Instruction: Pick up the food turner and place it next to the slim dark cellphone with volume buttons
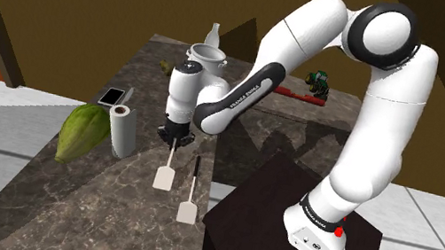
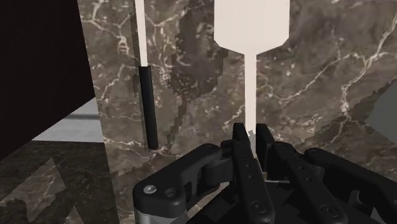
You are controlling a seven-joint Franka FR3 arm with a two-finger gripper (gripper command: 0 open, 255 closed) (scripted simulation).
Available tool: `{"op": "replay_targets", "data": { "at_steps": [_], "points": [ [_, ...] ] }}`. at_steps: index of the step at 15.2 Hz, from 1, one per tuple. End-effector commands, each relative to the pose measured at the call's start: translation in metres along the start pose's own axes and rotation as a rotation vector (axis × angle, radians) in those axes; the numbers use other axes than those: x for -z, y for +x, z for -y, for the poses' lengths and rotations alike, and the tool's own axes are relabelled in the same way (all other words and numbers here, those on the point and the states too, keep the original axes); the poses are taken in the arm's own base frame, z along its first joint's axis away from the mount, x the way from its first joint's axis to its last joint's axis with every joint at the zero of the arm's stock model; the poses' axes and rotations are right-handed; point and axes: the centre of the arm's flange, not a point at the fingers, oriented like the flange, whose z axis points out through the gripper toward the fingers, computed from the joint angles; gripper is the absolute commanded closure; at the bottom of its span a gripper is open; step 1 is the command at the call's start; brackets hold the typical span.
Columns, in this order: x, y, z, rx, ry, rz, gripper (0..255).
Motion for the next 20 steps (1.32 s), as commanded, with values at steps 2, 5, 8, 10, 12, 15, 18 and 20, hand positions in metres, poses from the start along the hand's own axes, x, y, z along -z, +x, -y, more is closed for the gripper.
{"op": "replay_targets", "data": {
  "at_steps": [2,5,8,10,12,15,18,20],
  "points": [
    [-0.002,0.036,0.015,0.001,-0.001,0.0,255],
    [-0.004,0.073,0.03,0.001,-0.001,0.0,255],
    [-0.006,0.11,0.045,0.001,-0.001,0.0,255],
    [-0.008,0.134,0.055,0.001,-0.001,0.0,255],
    [-0.009,0.159,0.064,0.001,-0.001,0.0,255],
    [-0.012,0.195,0.079,0.001,-0.001,0.0,255],
    [-0.014,0.232,0.094,0.001,-0.001,0.0,255],
    [-0.015,0.256,0.103,0.001,-0.001,0.0,255]
  ]
}}
